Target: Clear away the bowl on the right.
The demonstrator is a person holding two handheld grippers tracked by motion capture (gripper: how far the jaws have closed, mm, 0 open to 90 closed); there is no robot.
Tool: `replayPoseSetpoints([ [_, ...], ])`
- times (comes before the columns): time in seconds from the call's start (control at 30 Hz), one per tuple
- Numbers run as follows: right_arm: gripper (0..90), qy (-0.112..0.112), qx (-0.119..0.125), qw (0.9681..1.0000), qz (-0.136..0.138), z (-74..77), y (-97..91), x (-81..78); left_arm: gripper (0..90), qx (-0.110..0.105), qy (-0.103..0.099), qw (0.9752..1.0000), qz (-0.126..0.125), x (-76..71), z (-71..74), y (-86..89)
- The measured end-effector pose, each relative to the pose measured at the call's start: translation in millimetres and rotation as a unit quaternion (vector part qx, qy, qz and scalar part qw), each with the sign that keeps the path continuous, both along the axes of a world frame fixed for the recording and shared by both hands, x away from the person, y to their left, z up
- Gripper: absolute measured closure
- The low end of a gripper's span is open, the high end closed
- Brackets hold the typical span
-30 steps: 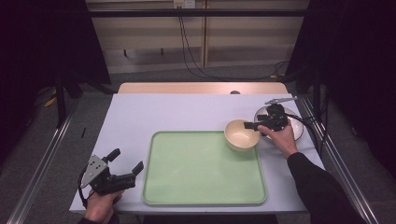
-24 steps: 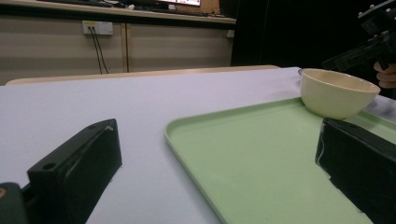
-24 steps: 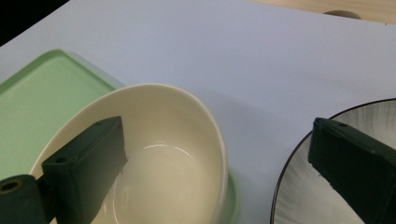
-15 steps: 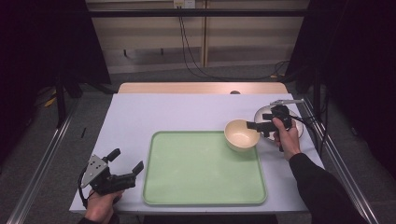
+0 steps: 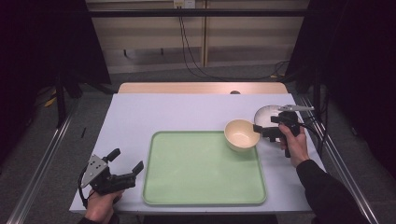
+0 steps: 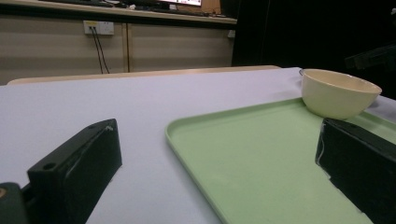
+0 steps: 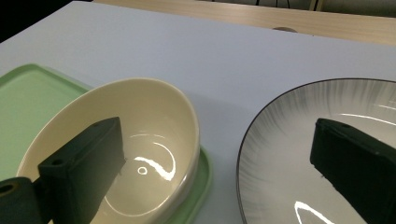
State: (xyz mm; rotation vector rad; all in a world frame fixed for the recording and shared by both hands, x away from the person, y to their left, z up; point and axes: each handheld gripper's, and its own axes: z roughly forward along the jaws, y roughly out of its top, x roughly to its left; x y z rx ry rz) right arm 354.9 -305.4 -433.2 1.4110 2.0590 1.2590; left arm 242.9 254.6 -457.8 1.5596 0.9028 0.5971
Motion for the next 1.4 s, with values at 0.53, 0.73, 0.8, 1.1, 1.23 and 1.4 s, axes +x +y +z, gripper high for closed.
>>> replayPoseSetpoints([
  [0.53, 2.2, -0.026, 0.003, 0.9997, -0.001, 6.8, -17.8, -38.8, 0.3, -0.005, 0.000, 1.0000, 0.001, 0.2, -0.1, -0.6],
  [0.73, 2.1, -0.031, 0.007, 0.9995, -0.001, 6.1, -21.1, -54.3, 0.3, -0.003, 0.001, 1.0000, -0.001, 0.0, 0.1, -0.3],
  [0.8, 2.2, -0.037, 0.008, 0.9993, -0.004, 5.5, -23.9, -60.7, 0.3, -0.006, 0.000, 1.0000, 0.000, 0.0, 0.0, -0.8],
  [1.1, 2.7, -0.044, 0.007, 0.9990, 0.000, 1.8, -26.1, -78.1, 0.3, -0.005, 0.000, 1.0000, 0.002, -0.2, 0.1, -0.9],
  [1.23, 2.4, -0.050, 0.010, 0.9987, -0.006, 2.2, -28.3, -86.2, 0.3, -0.003, -0.001, 1.0000, 0.001, -0.3, 0.2, -0.6],
  [1.4, 2.4, -0.055, 0.013, 0.9984, -0.007, 0.3, -30.0, -97.2, 0.3, -0.003, -0.002, 1.0000, 0.002, -0.1, 0.3, -0.7],
])
